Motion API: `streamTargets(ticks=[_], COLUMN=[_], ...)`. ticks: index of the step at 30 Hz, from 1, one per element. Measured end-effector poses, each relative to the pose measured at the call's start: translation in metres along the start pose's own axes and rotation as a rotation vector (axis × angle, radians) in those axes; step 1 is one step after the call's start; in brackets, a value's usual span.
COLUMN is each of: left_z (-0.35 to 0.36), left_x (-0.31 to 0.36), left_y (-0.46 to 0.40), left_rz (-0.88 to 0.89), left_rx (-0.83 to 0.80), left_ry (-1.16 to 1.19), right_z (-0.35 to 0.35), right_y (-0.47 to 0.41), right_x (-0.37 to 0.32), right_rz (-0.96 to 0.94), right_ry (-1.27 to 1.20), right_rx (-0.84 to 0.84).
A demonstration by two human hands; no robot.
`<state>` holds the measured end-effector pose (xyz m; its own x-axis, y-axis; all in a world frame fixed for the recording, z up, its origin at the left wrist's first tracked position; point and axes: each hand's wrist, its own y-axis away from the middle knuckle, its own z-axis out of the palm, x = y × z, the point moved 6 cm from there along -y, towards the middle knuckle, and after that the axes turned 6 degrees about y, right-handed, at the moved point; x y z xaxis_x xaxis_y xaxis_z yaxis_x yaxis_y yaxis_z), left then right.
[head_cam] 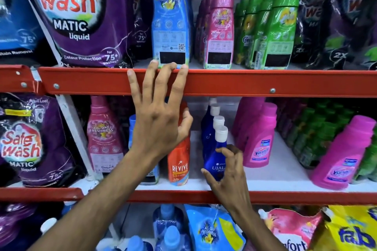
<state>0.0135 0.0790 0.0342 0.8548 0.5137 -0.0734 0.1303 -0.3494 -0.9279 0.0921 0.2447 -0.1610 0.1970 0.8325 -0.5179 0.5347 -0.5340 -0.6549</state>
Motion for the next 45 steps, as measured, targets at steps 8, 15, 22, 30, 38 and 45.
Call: streamTargets(ticks=[8,15,22,30,38,45], left_z=[0.006,0.021,0.113,0.139,0.137,0.138], left_x=[0.021,0.074,0.156,0.169,0.161,0.161], left_y=[0.005,0.066,0.156,0.204,0.216,0.218], left_rz=[-0.039,0.069,0.227,0.195,0.145,0.112], left_rx=[-0.039,-0.078,-0.589,-0.731,-0.776,-0.828], left_ry=[0.048,0.304,0.49,0.488,0.406,0.428], right_z=[-0.016,-0.064,-0.134,-0.172,-0.185,-0.17], right_y=[0.014,0.022,0.032,0.033,0.02,0.017], right_x=[0.015,0.04,0.132,0.209,0.222,0.189], right_rz=[-0.019,-0.022,0.275,0.573,0.613,0.542], right_ry=[-0.012,0.094,0.26,0.218,0.238,0.208], right_rx=[0.021,0.241,0.456,0.486,0.494,0.447])
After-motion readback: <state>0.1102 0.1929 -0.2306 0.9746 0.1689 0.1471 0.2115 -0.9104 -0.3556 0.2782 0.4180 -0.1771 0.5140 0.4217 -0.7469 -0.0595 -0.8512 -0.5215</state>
